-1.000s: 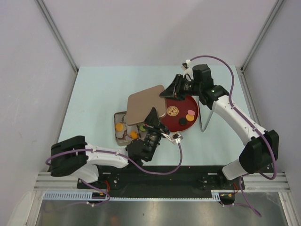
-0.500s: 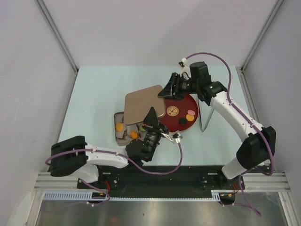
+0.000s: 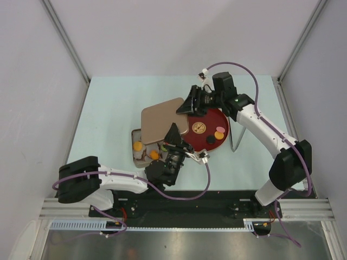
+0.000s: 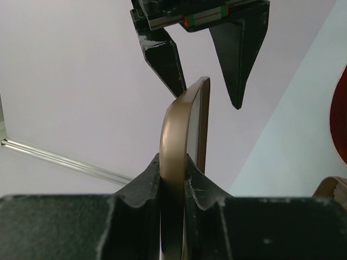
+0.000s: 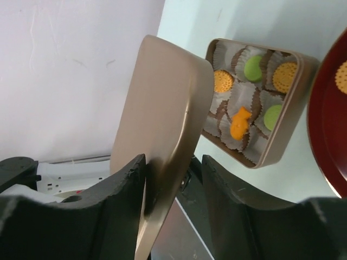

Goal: Pack the cookies

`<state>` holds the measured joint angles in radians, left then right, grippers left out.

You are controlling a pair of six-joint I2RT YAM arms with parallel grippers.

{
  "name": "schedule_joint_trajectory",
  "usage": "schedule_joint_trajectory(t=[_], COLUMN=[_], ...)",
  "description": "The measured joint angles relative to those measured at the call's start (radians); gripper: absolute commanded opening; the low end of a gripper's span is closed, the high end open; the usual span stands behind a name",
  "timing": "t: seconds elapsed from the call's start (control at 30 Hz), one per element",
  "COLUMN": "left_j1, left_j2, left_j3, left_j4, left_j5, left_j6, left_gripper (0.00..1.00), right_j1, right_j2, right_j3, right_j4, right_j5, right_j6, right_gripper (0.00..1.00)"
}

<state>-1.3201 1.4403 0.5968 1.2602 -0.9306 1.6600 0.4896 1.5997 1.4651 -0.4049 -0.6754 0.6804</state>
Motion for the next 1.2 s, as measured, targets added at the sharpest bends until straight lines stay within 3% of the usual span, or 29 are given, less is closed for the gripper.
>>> schedule_joint_trajectory(t=[0.3, 0.4, 0.43, 0.5, 0.57, 0.7, 0.8, 1.2], left_j1=[-0.005, -0.013, -0.013, -0.013, -0.013, -0.012, -0.009, 0.048], left_j2=[0.006, 0.019, 0.021, 0.021, 0.021, 0.021, 0.02, -0.07], left_j3=[0.0, 0.0, 0.0, 0.0, 0.002, 0.021, 0.03, 0.05], left_j4=[-0.004, -0.029, -0.029, -0.032, -0.031, -0.026, -0.011, 0.007], left_j5=[0.003, 0.011, 0.011, 0.017, 0.019, 0.018, 0.01, -0.206], left_j6=[0.009, 0.01, 0.01, 0.015, 0.016, 0.018, 0.026, -0.013], left_gripper=[0.03, 0.24, 0.38, 0.46, 0.6, 0.75, 0.99, 1.0], right_j1=[0.009, 0.009, 0.004, -0.005, -0.017, -0.055, -0.098, -0.24], right_j2=[0.014, 0.014, 0.014, 0.013, 0.006, -0.011, -0.044, -0.143], right_j3=[-0.001, -0.003, -0.008, -0.024, -0.051, -0.084, -0.108, -0.27], right_j4=[0.061, 0.071, 0.077, 0.087, 0.095, 0.104, 0.13, 0.383], right_j5=[-0.064, -0.086, -0.091, -0.104, -0.109, -0.126, -0.142, -0.173], right_j6=[0.077, 0.124, 0.133, 0.142, 0.148, 0.163, 0.177, 0.319], right_gripper=[0.11, 0.01, 0.0, 0.0, 0.0, 0.0, 0.0, 0.0])
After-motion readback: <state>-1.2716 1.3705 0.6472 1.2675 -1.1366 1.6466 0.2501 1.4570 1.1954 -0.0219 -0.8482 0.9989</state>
